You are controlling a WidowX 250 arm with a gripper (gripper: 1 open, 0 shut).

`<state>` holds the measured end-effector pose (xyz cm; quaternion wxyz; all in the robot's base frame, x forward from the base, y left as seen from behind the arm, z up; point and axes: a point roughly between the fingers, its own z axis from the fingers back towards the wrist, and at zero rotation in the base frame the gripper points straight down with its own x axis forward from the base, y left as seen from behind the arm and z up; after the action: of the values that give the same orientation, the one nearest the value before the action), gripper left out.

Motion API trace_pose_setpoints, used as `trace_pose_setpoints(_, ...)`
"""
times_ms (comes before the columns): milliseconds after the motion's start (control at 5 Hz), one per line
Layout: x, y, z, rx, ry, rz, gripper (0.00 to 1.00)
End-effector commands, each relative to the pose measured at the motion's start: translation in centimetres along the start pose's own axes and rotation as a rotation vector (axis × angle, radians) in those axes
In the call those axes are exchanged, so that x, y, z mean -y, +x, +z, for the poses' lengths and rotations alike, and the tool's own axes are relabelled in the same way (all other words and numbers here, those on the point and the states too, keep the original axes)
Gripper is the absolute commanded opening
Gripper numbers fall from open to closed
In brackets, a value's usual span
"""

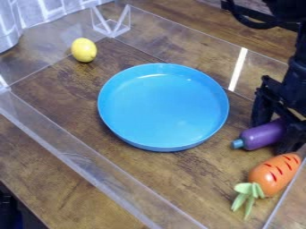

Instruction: Put the purple eggplant in the blue tray

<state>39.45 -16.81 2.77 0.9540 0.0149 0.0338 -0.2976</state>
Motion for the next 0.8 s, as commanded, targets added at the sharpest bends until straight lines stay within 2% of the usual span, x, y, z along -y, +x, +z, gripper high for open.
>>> trace_pose_setpoints(0, -0.68, 0.78, 2.17, 0.062, 0.008, 0.012, 0.00)
trace_pose_setpoints(600, -0.57, 1.05, 2.52, 0.034, 0.016, -0.021, 0.00)
